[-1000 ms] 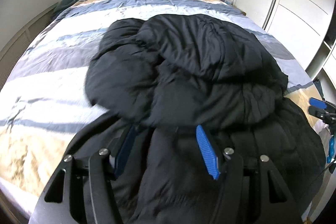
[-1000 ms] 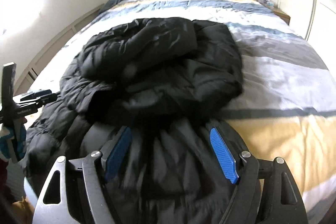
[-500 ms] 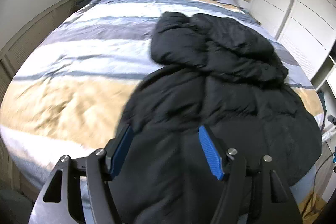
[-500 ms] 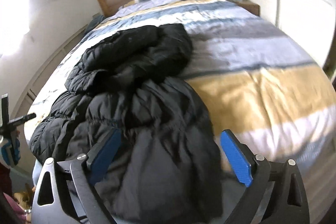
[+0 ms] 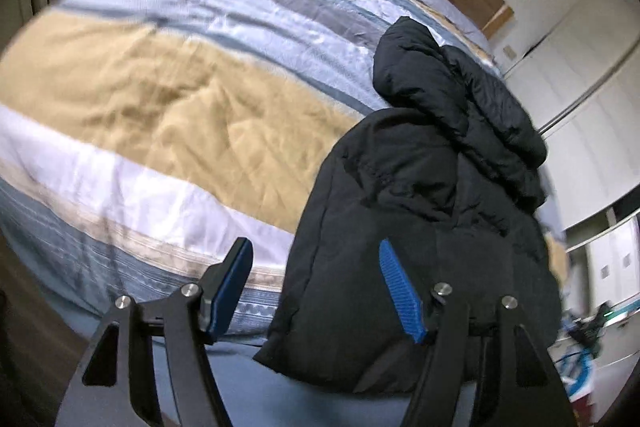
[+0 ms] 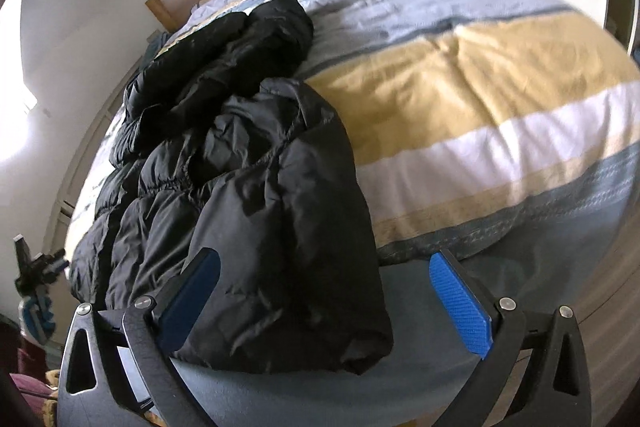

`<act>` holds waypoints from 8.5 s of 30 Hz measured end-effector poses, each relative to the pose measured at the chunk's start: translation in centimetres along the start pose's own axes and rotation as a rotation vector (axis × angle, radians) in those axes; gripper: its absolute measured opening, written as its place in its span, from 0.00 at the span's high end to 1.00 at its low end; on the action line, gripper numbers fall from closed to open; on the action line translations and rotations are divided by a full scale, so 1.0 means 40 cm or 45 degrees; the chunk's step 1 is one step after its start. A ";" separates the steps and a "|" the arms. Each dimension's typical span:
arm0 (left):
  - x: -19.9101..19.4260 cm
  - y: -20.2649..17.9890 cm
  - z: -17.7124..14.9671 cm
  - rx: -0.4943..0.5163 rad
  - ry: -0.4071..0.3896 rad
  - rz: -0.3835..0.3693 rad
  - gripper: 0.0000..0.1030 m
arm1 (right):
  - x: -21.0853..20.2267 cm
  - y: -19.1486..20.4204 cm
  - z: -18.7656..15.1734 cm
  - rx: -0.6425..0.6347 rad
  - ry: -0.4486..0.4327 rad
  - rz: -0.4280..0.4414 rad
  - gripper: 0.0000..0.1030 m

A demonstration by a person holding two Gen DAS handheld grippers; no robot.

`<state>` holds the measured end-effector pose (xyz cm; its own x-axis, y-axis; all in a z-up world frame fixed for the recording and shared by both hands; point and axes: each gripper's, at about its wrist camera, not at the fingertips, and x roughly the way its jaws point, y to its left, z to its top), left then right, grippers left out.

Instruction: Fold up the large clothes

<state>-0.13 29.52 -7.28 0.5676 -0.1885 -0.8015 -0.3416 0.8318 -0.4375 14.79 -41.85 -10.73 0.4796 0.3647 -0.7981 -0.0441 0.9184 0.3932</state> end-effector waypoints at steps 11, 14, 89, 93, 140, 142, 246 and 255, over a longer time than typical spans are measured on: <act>0.147 0.117 -0.059 -0.393 0.159 -0.431 0.38 | 0.112 -0.003 0.010 0.036 0.168 0.139 0.00; 0.145 0.108 -0.088 -0.415 0.158 -0.529 0.37 | 0.138 0.005 -0.001 0.027 0.225 0.192 0.00; 0.967 -0.360 1.058 -0.572 -0.020 -0.646 0.86 | 0.720 0.048 0.971 0.718 -0.268 0.449 0.81; 0.971 -0.350 1.061 -0.614 0.006 -0.681 0.82 | 0.725 0.047 0.974 0.729 -0.245 0.446 0.76; 0.752 -0.970 0.767 0.650 -0.265 0.117 0.47 | 0.632 0.664 0.817 -0.385 -0.267 0.022 0.11; 0.768 -0.973 0.778 0.649 -0.255 0.123 0.47 | 0.647 0.664 0.829 -0.384 -0.254 0.016 0.11; 0.761 -1.003 0.782 0.771 -0.313 0.202 0.45 | 0.666 0.775 0.831 -0.584 -0.218 0.034 0.07; 0.911 -1.011 0.922 0.652 -0.136 0.288 0.42 | 0.773 0.717 0.963 -0.408 -0.134 -0.012 0.07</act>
<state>62.00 8.27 -3.75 0.6041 0.0555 -0.7950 -0.0715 0.9973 0.0152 62.12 -10.17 -6.53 0.5686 0.3536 -0.7427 -0.3044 0.9293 0.2094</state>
